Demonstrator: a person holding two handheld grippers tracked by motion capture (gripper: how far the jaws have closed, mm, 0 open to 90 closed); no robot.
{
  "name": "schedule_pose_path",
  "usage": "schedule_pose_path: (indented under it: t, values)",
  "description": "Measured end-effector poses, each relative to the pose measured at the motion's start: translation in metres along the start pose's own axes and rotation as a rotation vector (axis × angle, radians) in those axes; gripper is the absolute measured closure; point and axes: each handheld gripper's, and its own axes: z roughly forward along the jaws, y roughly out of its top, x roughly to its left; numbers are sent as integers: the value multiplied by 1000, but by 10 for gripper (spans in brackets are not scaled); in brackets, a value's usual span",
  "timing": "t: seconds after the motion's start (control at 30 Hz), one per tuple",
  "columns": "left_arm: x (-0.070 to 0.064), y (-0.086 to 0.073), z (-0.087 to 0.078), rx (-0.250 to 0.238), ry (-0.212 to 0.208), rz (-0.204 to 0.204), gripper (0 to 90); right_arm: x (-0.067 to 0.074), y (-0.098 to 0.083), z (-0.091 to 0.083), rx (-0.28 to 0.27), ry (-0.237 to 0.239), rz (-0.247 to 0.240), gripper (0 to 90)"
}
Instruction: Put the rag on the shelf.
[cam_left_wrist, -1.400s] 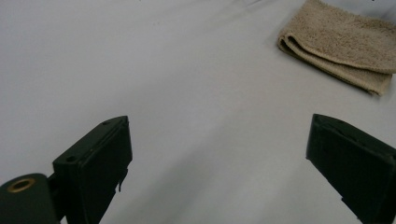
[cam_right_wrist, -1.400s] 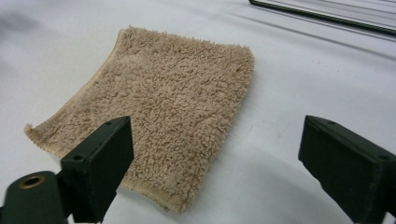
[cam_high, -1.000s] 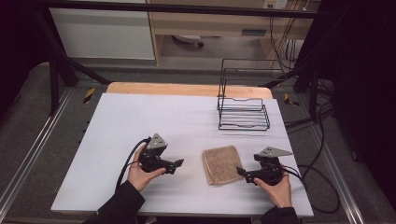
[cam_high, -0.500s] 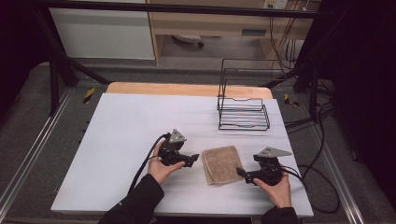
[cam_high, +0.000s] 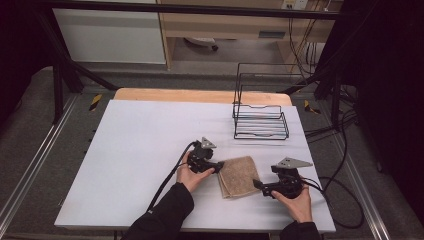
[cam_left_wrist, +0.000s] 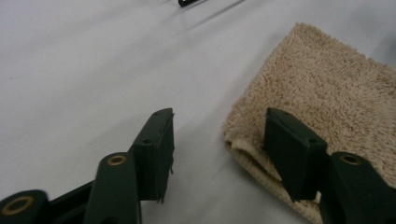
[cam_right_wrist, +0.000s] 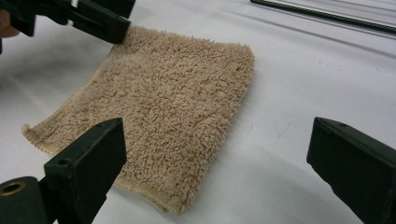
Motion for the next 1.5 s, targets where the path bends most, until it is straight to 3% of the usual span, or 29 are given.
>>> schedule_pose_path:
  t: [0.3,0.47,0.57,1.03,1.27,1.5]
  values:
    - [-2,0,11,19,-37,-23,575,0,1,0,-3,5,7,59]
    - [-4,0,12,17,-36,-27,597,0,1,0,0,8,6,61]
    - [-6,0,13,20,-51,-23,684,-1,1,0,2,9,5,62]
    - [-11,0,13,20,-38,-27,817,-3,4,3,-3,0,13,63]
    - [-11,-1,14,17,-36,-30,823,-4,9,7,2,-7,8,26]
    - [-13,-1,14,16,-25,-3,824,-4,18,14,7,-30,9,18]
